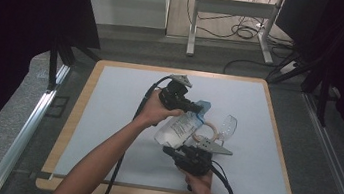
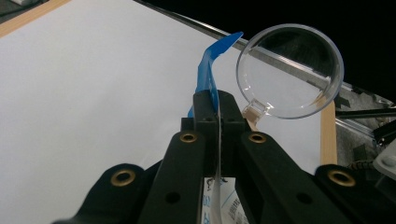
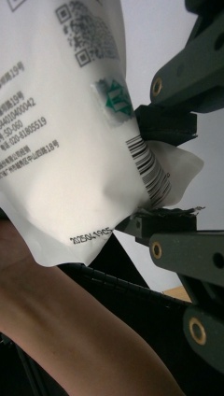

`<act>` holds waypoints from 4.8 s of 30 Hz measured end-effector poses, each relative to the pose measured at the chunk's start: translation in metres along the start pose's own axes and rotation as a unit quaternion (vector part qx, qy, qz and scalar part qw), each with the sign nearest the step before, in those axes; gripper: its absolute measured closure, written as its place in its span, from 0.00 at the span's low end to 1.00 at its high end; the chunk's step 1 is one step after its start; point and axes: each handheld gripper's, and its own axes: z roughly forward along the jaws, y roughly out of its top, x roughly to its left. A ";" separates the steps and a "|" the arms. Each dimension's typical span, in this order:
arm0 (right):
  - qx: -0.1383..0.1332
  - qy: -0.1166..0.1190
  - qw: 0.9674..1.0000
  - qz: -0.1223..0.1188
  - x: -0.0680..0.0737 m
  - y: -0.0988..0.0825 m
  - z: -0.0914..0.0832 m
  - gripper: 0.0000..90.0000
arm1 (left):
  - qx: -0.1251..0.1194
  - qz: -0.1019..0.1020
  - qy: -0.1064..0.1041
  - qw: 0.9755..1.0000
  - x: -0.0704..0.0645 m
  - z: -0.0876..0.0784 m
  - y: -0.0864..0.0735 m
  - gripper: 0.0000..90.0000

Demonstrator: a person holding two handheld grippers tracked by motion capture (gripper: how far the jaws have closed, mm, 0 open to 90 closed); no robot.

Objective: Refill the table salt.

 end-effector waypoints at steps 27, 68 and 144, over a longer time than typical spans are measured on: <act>-0.004 -0.003 1.000 0.020 0.003 0.002 0.001 0.70 | 0.012 -0.010 -0.007 1.000 0.006 0.008 0.000 1.00; -0.027 -0.046 0.999 0.008 0.019 0.003 0.005 0.71 | 0.018 0.007 -0.012 1.000 -0.004 0.013 0.007 1.00; -0.064 -0.091 0.994 0.014 0.026 0.010 0.018 0.72 | 0.041 0.023 -0.019 0.999 -0.002 0.017 0.024 1.00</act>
